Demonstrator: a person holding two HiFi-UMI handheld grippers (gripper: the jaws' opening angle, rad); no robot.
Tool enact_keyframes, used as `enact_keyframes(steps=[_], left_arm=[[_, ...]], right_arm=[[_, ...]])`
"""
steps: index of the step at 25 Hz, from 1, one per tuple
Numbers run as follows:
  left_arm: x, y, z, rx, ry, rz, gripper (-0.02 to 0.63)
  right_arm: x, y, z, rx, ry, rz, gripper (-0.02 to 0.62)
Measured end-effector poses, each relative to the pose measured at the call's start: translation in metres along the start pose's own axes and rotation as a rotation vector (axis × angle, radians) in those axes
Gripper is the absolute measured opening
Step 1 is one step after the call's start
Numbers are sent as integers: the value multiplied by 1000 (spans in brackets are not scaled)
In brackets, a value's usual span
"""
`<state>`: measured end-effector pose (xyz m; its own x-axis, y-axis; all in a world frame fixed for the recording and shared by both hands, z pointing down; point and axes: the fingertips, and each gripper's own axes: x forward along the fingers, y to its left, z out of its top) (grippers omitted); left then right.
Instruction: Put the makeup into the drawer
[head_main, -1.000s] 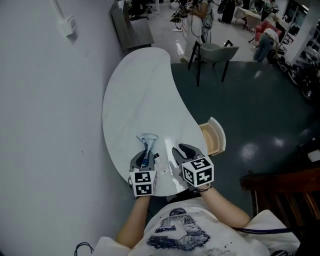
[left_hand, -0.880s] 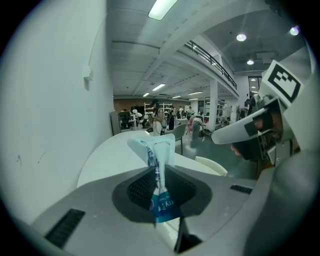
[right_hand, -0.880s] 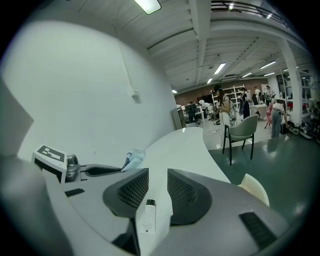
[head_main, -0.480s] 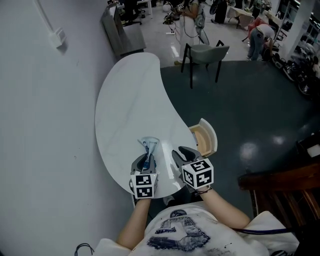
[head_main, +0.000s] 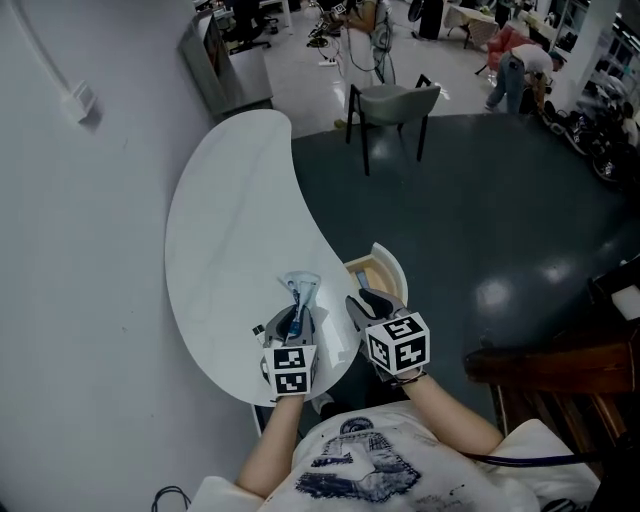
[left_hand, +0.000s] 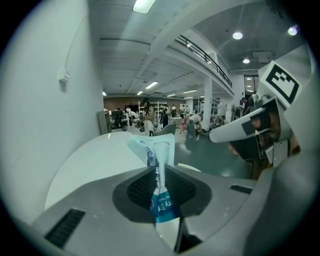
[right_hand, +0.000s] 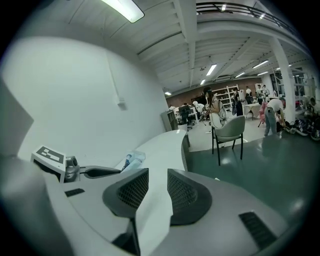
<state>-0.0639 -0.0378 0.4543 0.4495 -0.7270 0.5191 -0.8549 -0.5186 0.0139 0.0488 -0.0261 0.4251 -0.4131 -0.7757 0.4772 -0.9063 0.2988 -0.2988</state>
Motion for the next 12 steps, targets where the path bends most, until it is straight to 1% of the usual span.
enact_keyframes(steps=[7, 12], left_arm=[[38, -56, 1, -4, 37, -19, 101], [75, -91, -3, -16, 57, -26, 101]], right_arm=[[-23, -62, -13, 18, 37, -6, 130], [-26, -114, -22, 22, 66, -12, 130]])
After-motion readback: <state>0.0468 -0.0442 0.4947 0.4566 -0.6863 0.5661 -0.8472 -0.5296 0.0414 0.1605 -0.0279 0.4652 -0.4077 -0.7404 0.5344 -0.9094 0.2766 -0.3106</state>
